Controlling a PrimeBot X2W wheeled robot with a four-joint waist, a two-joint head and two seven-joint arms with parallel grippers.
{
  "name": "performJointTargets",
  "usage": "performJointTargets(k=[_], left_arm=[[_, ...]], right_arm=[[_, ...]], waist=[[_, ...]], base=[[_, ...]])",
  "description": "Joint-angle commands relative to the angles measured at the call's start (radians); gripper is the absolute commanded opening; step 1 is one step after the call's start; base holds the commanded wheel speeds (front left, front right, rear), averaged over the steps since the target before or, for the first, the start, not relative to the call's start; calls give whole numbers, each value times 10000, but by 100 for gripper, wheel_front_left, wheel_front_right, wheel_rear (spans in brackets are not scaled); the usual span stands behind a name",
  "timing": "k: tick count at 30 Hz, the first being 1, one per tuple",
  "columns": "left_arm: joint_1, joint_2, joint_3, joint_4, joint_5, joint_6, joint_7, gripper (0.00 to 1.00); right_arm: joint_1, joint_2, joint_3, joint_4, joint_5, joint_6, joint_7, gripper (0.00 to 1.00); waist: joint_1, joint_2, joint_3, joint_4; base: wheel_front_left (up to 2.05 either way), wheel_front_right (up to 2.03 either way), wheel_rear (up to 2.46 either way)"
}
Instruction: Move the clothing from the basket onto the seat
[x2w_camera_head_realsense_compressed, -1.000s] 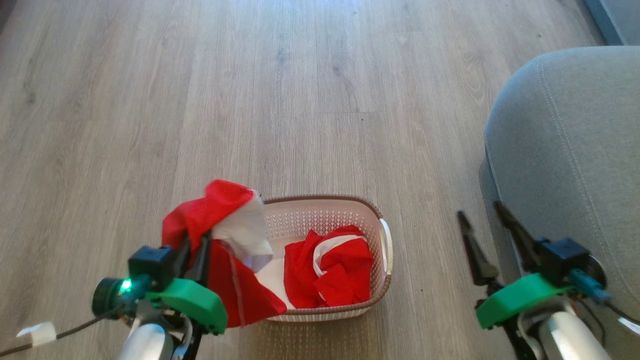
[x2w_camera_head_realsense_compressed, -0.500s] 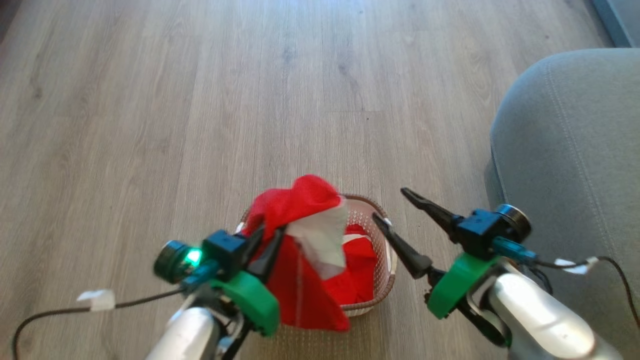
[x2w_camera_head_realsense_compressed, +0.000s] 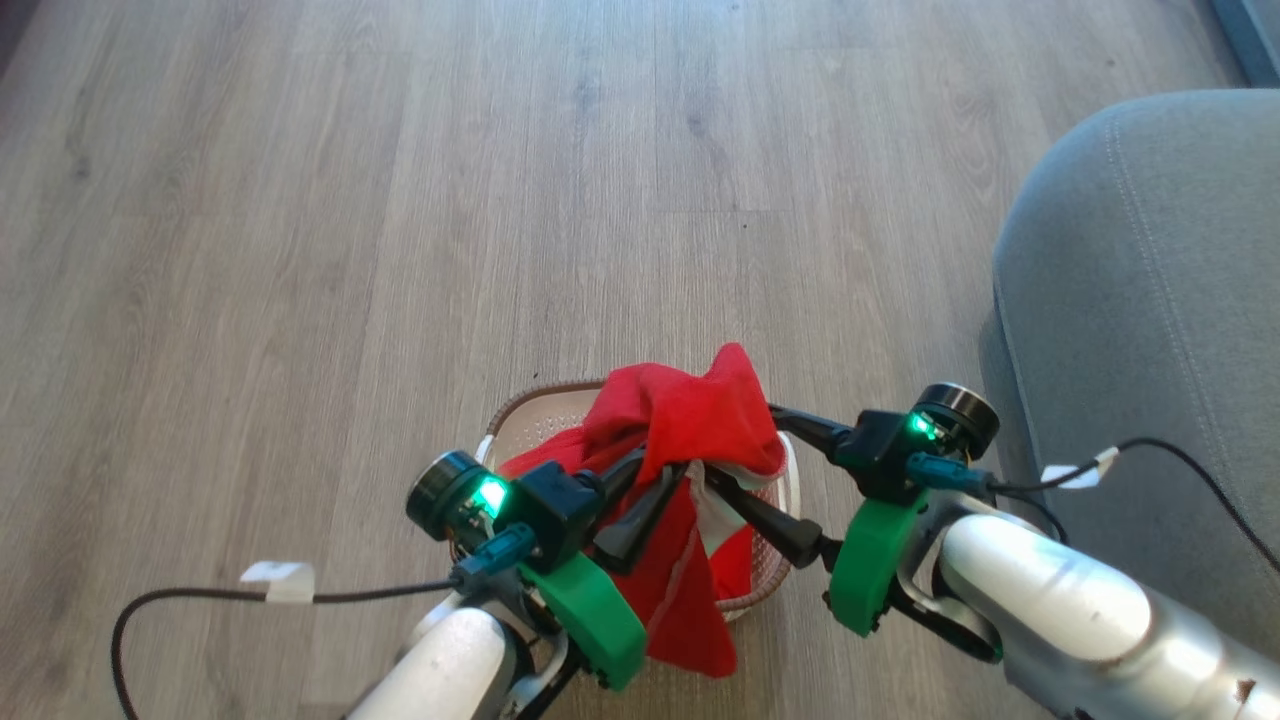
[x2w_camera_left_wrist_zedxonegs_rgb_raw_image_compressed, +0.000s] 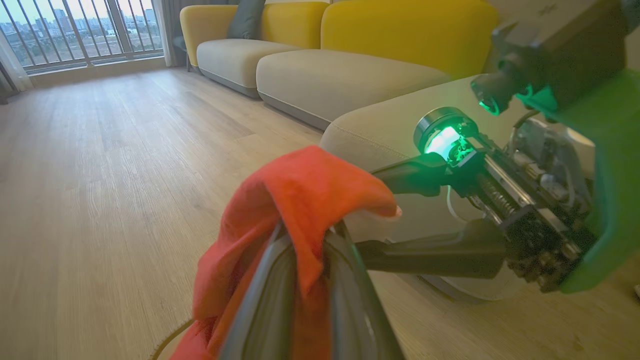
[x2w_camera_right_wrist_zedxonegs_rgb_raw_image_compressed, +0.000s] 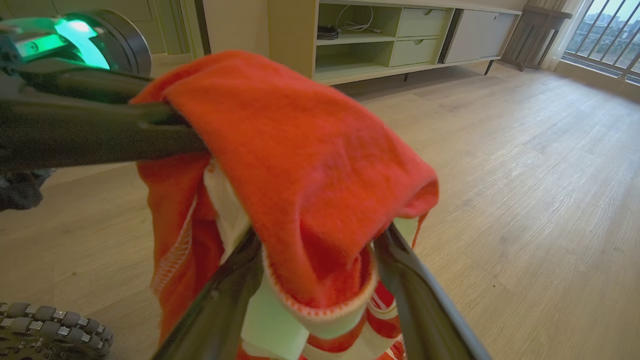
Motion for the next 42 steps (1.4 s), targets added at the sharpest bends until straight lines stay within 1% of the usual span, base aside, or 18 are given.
performJointTargets(k=[1, 3, 9, 10, 11, 12, 13, 14, 15, 16, 23, 34, 38, 42], left_arm=[[-597, -96, 237, -351, -162, -89, -83, 0], [-607, -118, 190, -306, -232, -100, -115, 0], [-615, -131, 163, -193, -321, -78, -205, 0], [-622, -125, 183, -172, -325, -53, -239, 13], [-632, -122, 201, -148, -325, -25, -277, 31], [-637, -122, 219, -120, -324, 7, -320, 44], [-644, -127, 240, -86, -334, 37, -366, 60], [-654, -134, 273, -38, -353, 65, -419, 86], [-669, -135, 315, 25, -366, 98, -480, 96], [-680, -127, 352, 98, -372, 130, -534, 100], [-837, -159, 415, 548, -399, 222, -815, 100], [-1109, -369, 136, 701, -335, 245, -1103, 100], [-1127, -416, -10, 717, -279, 265, -1150, 100], [-1211, -467, -144, 701, -245, 272, -1178, 100]], right_arm=[[-346, -95, 132, -113, 161, -2, -65, 84], [-451, -108, 213, -59, 300, -2, -65, 0], [-407, -111, 63, -187, 716, -2, -65, 0], [-393, -125, -29, -232, 730, -2, -65, 0], [-359, -145, -139, -274, 751, -2, -65, 0], [-318, -168, -259, -319, 760, -2, -65, 0], [-277, -205, -390, -365, 747, -2, -65, 0], [-230, -245, -529, -410, 734, -2, -65, 0], [-188, -291, -667, -454, 708, -2, -65, 0], [-153, -338, -805, -501, 680, -2, -65, 0], [44, -664, -1749, -810, 466, -2, -65, 0], [515, -1155, -3270, -1203, 146, -2, -65, 0], [798, -1289, -3870, -1335, 220, -2, -65, 0], [963, -1492, -4476, -1453, 229, -2, -65, 0]], waist=[[-1, 0, -29, -26], [-1, 0, -32, -46], [-1, 0, -16, -186], [-1, 0, 0, -237], [-1, 0, 12, -287], [-1, 0, 19, -351], [-1, 0, 30, -419], [-1, 0, 44, -497], [-1, 0, 61, -593], [-1, 0, 85, -707], [-1, 0, 246, -1727], [-1, 0, 501, -3867], [-1, 0, 610, -4322], [-1, 0, 889, -4492]], base=[[0, 0, 0], [0, 0, 0], [0, 0, 0], [0, 0, 0], [0, 0, 0], [0, 0, 0], [0, 0, 0], [0, 0, 0], [0, 0, 0], [0, 0, 0], [0, 0, 0], [0, 0, 0], [0, 0, 0], [0, 0, 0]])
